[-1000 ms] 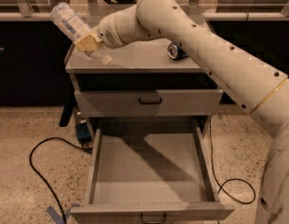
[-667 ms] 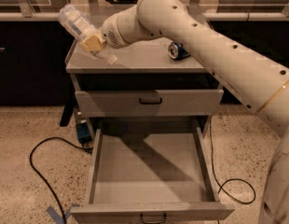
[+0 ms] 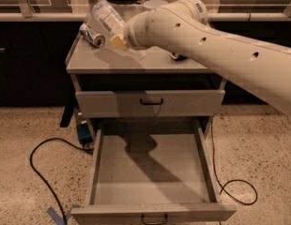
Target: Pick blue plastic bottle from middle drawer and place on counter
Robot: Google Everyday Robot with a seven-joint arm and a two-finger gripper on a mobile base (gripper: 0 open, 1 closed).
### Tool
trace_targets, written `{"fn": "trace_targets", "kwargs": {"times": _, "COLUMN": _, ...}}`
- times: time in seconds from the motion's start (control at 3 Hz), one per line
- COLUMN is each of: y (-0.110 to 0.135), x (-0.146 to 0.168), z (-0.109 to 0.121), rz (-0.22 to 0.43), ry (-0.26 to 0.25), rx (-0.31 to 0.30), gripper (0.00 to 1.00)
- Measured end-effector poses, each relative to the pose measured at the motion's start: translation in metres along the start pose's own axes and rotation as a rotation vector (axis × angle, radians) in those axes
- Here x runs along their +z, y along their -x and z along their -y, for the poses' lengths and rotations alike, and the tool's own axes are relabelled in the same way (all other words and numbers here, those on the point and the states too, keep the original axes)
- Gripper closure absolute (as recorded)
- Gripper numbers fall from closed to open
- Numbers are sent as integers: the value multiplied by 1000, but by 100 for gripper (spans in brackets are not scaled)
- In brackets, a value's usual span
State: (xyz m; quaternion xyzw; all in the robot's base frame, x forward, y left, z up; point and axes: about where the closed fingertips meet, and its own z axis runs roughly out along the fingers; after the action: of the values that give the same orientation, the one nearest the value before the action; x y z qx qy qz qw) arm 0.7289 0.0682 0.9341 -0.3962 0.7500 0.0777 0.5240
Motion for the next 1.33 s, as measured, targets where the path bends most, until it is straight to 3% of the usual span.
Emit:
{"fn": "trace_targets", "kwargs": {"times": 0.33, "y": -13, "x": -6, "z": 37, "rz": 65, "ry": -109, "rx": 10, "gripper": 100}}
{"fn": "trace_targets", "kwargs": {"times": 0.67, "y": -33, "x": -2, "z": 62, "rz": 144, "ry": -107, "rx": 158, "gripper": 100}}
{"fn": "trace_targets", "kwargs": {"times": 1.0, "y": -70, "x": -2, "z": 102, "rz": 224, "ry": -84, "rx": 333, "gripper": 100}}
{"fn": "trace_targets", "kwargs": {"times": 1.33, "y": -114, "x": -7, "z": 113, "rz": 187, "ry": -26, "rx": 410, "gripper": 100}}
